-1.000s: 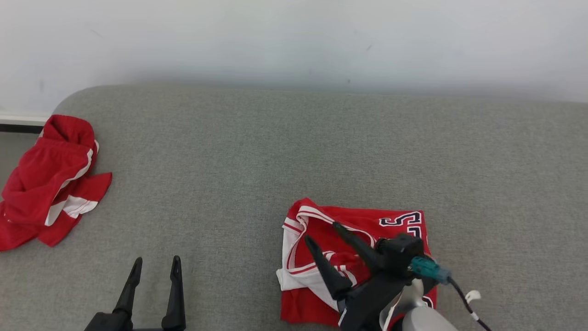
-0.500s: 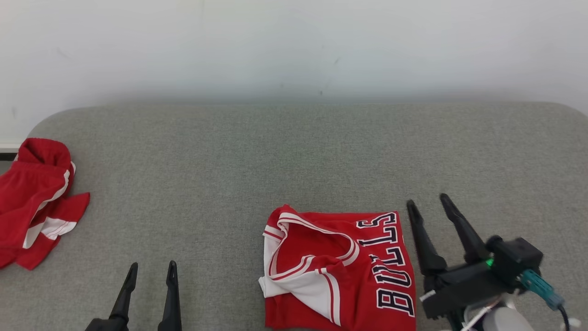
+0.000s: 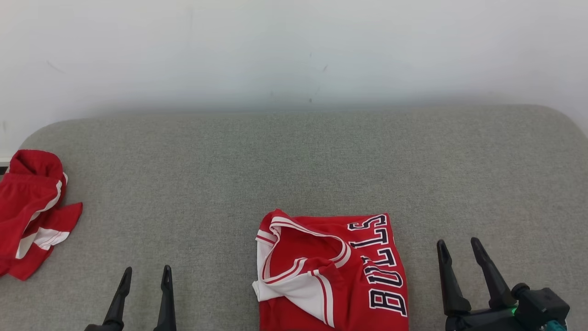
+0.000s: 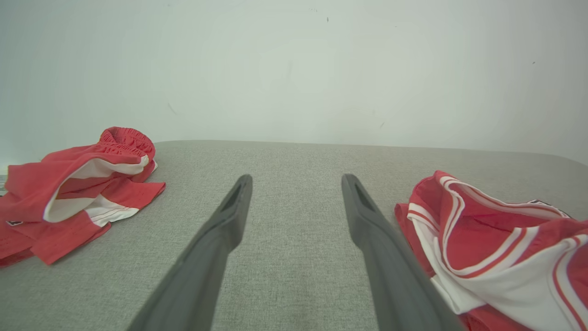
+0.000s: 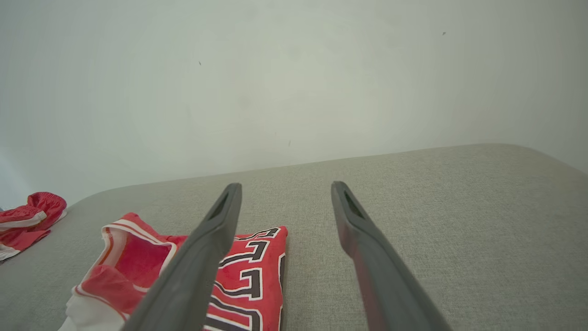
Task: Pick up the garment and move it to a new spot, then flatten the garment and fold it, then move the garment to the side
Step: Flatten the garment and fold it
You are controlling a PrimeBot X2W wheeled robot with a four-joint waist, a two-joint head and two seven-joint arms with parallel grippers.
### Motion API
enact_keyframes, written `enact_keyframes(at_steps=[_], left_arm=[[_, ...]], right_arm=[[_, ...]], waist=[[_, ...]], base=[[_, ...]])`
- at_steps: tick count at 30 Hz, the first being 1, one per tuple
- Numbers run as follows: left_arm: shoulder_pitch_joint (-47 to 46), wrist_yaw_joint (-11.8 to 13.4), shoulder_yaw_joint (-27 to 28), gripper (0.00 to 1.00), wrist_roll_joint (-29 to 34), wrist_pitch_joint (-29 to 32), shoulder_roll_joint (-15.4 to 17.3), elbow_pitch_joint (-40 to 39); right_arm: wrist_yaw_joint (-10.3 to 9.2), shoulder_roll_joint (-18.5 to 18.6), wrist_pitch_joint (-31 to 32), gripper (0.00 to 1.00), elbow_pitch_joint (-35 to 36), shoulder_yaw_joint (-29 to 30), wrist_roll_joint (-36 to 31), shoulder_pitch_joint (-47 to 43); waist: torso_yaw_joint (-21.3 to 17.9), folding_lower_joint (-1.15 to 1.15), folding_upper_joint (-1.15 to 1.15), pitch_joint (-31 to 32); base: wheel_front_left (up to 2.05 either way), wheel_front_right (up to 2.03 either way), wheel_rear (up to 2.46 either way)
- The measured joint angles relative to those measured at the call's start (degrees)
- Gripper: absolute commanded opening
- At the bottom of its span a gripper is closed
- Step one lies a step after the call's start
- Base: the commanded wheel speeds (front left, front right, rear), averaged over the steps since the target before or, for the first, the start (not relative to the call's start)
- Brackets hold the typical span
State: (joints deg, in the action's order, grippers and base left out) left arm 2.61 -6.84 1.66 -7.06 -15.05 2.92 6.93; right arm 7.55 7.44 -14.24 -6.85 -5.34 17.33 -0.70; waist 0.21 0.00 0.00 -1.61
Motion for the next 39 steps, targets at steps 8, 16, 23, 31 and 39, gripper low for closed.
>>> enact_keyframes(at_steps=[8,16,23,31,39], left_arm=[[0.75,-0.13,0.16,1.0,0.29,0.0,-0.01,-0.52],[0.94,-0.21,0.55,1.0,0.77,0.0,-0.01,-0.81],[0.83,-0.2,-0.41,1.0,0.64,0.0,-0.02,-0.77],[0.71,0.29,-0.69,1.0,0.0,0.0,0.0,-0.69],[0.65,0.78,-0.89,1.0,-0.45,0.0,-0.01,-0.63]], right_arm=[[0.0,-0.07,-0.42,1.0,-0.55,-1.47,-0.03,-0.82],[0.0,1.66,-0.36,1.0,-2.25,-7.59,1.32,0.82],[0.0,2.94,1.64,1.0,-7.48,-17.57,4.65,7.23],[0.0,3.2,2.83,0.85,-14.51,-23.59,8.7,11.61],[0.0,3.1,2.08,0.0,-17.52,-27.27,10.88,13.88]], waist=[[0.41,0.0,0.0,0.53],[1.72,0.0,0.0,0.43],[4.01,0.0,0.0,-0.32],[6.86,0.0,0.0,-1.26],[8.1,0.0,0.0,-2.24]], base=[[0.0,0.0,0.0],[0.0,0.0,0.0],[0.0,0.0,0.0],[0.0,0.0,0.0],[0.0,0.0,0.0]])
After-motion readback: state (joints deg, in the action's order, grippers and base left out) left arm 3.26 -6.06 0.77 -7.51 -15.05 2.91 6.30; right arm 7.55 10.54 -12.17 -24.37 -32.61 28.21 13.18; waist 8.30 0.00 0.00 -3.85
